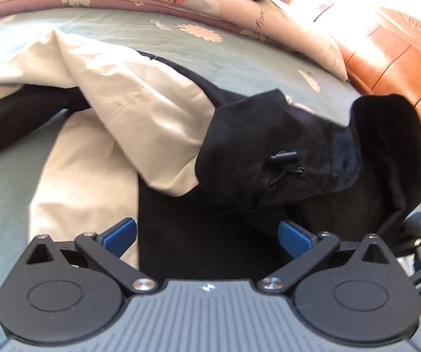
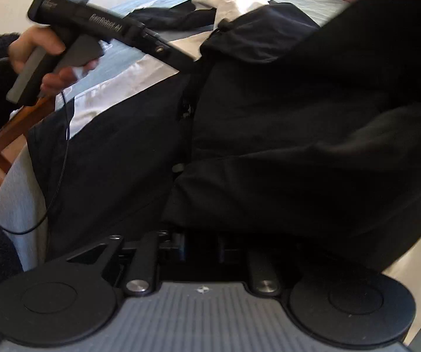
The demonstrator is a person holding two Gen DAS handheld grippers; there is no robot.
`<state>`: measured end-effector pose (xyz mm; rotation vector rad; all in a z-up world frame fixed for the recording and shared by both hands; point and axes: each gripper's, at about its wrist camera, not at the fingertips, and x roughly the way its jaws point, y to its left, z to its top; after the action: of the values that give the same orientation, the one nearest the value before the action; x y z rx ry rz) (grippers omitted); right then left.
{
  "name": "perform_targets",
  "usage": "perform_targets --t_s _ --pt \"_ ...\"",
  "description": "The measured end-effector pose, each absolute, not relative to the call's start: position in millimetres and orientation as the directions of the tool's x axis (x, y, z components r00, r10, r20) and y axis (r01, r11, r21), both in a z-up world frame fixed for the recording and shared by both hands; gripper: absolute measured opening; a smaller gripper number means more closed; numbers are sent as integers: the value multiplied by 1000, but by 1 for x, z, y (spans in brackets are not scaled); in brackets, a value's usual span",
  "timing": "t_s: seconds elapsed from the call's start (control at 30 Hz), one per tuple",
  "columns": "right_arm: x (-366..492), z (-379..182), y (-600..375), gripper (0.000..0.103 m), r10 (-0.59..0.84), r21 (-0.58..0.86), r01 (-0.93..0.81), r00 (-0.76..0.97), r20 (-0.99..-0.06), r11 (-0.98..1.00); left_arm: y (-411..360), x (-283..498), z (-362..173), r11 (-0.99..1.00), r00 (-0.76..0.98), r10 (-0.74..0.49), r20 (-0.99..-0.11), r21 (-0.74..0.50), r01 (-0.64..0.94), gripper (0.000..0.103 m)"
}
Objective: Fold clothes
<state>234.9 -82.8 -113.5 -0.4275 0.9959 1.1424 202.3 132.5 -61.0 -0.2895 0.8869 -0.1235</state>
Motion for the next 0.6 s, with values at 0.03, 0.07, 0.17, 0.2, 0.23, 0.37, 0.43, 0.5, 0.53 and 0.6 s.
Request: perform_targets --t_s 0.03,0.07,0.17,0.2,0.23,0.37,0.43,0.5,0.53,0.6 --pt "235 -109 -86 30 559 201 -888 74 -826 414 133 199 -61 952 621 -235 -747 -307 -9 102" --pt "235 -104 -89 33 564 212 -877 78 -822 431 133 195 -61 952 619 -239 -748 -307 -4 102" --pt "229 -88 -99 34 559 198 -866 109 -822 459 133 189 -61 955 619 -241 -747 -297 13 102" --pt "227 -82 -103 34 554 181 -868 123 -824 463 134 186 -61 954 622 -244 -744 -299 16 102" --pt "224 -75 -106 34 549 165 -869 138 -824 466 131 189 -62 953 623 -247 -742 -302 19 102" --pt "222 -41 -122 39 595 134 -867 210 -776 481 122 200 -66 952 624 -254 -739 -304 28 102" --pt "228 -20 -126 45 631 126 -863 250 -734 489 123 201 -66 951 627 -256 -735 -308 27 102" --pt "234 -2 -124 45 664 118 -861 286 -691 494 127 201 -67 949 630 -257 -733 -314 22 102" --pt "240 4 -118 46 676 114 -862 300 -673 495 129 201 -67 950 631 -257 -732 -311 25 101" --pt "254 17 -104 46 697 105 -861 324 -640 498 132 200 -66 961 633 -242 -735 -271 52 101"
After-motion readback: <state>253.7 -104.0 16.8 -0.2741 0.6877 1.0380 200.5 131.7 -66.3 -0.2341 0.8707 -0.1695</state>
